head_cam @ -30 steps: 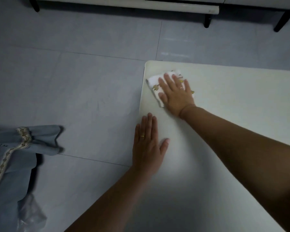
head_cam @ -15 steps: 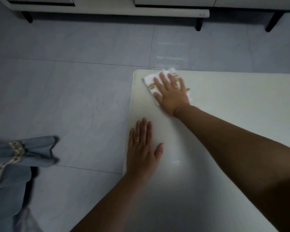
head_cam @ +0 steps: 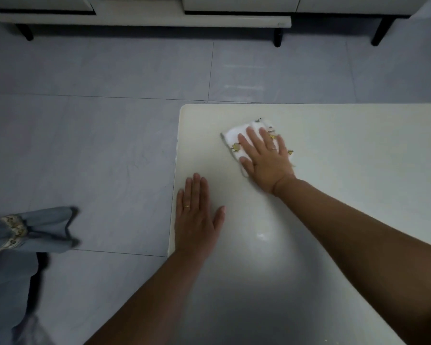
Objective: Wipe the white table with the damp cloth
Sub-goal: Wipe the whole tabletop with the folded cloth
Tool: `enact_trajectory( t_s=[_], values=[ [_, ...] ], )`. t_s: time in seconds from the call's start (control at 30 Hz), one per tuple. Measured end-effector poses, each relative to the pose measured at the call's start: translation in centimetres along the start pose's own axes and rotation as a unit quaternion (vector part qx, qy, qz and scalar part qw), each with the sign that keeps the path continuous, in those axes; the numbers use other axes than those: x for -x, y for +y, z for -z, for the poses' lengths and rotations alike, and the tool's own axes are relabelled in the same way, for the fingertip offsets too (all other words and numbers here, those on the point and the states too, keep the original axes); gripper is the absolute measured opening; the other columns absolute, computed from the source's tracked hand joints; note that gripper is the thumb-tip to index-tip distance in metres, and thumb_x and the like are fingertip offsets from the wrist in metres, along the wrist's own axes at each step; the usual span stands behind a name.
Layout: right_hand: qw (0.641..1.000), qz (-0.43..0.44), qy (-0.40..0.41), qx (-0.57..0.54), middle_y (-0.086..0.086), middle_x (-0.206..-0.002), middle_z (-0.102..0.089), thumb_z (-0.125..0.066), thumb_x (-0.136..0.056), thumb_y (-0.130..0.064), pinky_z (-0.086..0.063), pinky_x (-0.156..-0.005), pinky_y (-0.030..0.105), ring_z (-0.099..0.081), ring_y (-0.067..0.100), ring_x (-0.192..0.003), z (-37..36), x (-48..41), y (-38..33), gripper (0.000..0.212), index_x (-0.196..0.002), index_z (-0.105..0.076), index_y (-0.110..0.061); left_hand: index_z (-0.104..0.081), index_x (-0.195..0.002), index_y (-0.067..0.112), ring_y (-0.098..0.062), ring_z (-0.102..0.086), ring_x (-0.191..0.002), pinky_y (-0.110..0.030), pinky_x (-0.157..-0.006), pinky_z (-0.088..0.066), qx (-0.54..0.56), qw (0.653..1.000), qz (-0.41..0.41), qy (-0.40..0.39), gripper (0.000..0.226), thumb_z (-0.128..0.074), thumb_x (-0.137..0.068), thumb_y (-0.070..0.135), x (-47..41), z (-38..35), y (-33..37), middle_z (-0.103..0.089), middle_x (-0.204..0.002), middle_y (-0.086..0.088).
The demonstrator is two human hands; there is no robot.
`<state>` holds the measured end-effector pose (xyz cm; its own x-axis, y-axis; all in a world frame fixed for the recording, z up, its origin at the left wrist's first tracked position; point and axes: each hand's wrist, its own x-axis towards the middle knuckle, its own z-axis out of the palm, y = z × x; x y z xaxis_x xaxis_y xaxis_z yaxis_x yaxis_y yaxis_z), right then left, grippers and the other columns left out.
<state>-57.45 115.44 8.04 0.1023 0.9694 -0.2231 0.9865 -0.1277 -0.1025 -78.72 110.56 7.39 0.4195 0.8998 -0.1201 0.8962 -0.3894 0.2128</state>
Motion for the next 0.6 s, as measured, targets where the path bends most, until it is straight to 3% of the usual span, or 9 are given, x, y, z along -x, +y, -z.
enact_trajectory(
  t_s=[0.13, 0.23, 0.3, 0.37, 0.43, 0.5, 0.6],
  values=[
    [0.983, -0.176, 0.011, -0.05, -0.005, -0.159, 0.009, -0.017, -0.099, -0.045, 0.007, -0.117, 0.048, 0.009, 0.02, -0.146, 0.1, 2.8, 6.1, 0.056, -0.15, 0.001, -0.031, -0.004, -0.15, 0.007, -0.024, 0.002, -0.147, -0.04, -0.12, -0.002, 0.026, 0.999, -0.033, -0.005, 0.071, -0.02, -0.095, 0.049, 2.3, -0.3, 1.4, 0.0, -0.159, -0.009],
    [0.957, -0.275, 0.009, -0.093, -0.003, -0.159, 0.01, -0.018, -0.099, -0.045, 0.008, -0.115, 0.053, 0.012, 0.025, -0.145, -0.3, 3.5, 3.2, 0.057, -0.15, 0.003, -0.029, -0.01, -0.15, 0.006, -0.025, -0.003, -0.147, -0.041, -0.12, -0.008, 0.027, 0.999, -0.039, -0.012, 0.07, -0.025, -0.095, 0.047, 4.1, -1.0, 1.9, -0.006, -0.159, -0.01],
    [0.97, -0.229, 0.013, -0.082, -0.002, -0.159, 0.009, -0.021, -0.098, -0.045, 0.01, -0.112, 0.055, 0.012, 0.028, -0.145, -1.4, 4.5, -1.3, 0.059, -0.15, 0.002, -0.029, -0.017, -0.149, 0.004, -0.027, -0.01, -0.146, -0.043, -0.119, -0.013, 0.019, 0.999, -0.034, -0.005, 0.068, -0.027, -0.095, 0.045, 4.5, -1.1, 2.1, -0.013, -0.158, -0.012],
    [0.993, -0.111, 0.017, -0.047, -0.002, -0.16, 0.007, -0.022, -0.097, -0.046, 0.014, -0.111, 0.053, 0.01, 0.028, -0.145, -2.6, 6.5, -4.6, 0.059, -0.15, 0.001, -0.029, -0.021, -0.148, 0.003, -0.029, -0.014, -0.145, -0.045, -0.118, -0.016, 0.011, 0.999, -0.036, 0.002, 0.068, -0.028, -0.095, 0.045, 4.5, -1.2, 2.1, -0.018, -0.156, -0.014],
    [1.0, -0.024, 0.006, -0.014, -0.003, -0.16, 0.004, -0.021, -0.098, -0.047, 0.013, -0.113, 0.049, 0.007, 0.025, -0.146, -2.7, 8.0, -3.6, 0.058, -0.15, -0.001, -0.031, -0.021, -0.148, 0.002, -0.029, -0.014, -0.145, -0.045, -0.118, -0.016, 0.008, 0.999, -0.039, 0.001, 0.068, -0.028, -0.095, 0.045, 4.5, -1.3, 2.1, -0.019, -0.156, -0.015],
    [0.999, -0.038, 0.019, 0.002, -0.003, -0.16, 0.002, -0.017, -0.097, -0.048, 0.008, -0.114, 0.046, 0.003, 0.022, -0.147, -2.6, 9.0, -0.1, 0.056, -0.149, -0.004, -0.032, -0.021, -0.148, 0.002, -0.028, -0.012, -0.146, -0.044, -0.119, -0.014, 0.008, 0.999, -0.037, -0.001, 0.068, -0.028, -0.095, 0.045, 4.5, -1.4, 2.1, -0.017, -0.157, -0.014],
    [0.981, -0.19, 0.025, -0.038, -0.003, -0.16, 0.003, -0.011, -0.096, -0.046, 0.005, -0.116, 0.047, 0.004, 0.021, -0.146, -2.1, 10.4, 4.5, 0.057, -0.15, -0.004, -0.031, -0.017, -0.149, 0.003, -0.028, -0.009, -0.146, -0.044, -0.119, -0.012, 0.006, 0.999, -0.037, -0.007, 0.069, -0.027, -0.095, 0.045, 4.4, -1.5, 2.1, -0.012, -0.158, -0.013]
  ],
)
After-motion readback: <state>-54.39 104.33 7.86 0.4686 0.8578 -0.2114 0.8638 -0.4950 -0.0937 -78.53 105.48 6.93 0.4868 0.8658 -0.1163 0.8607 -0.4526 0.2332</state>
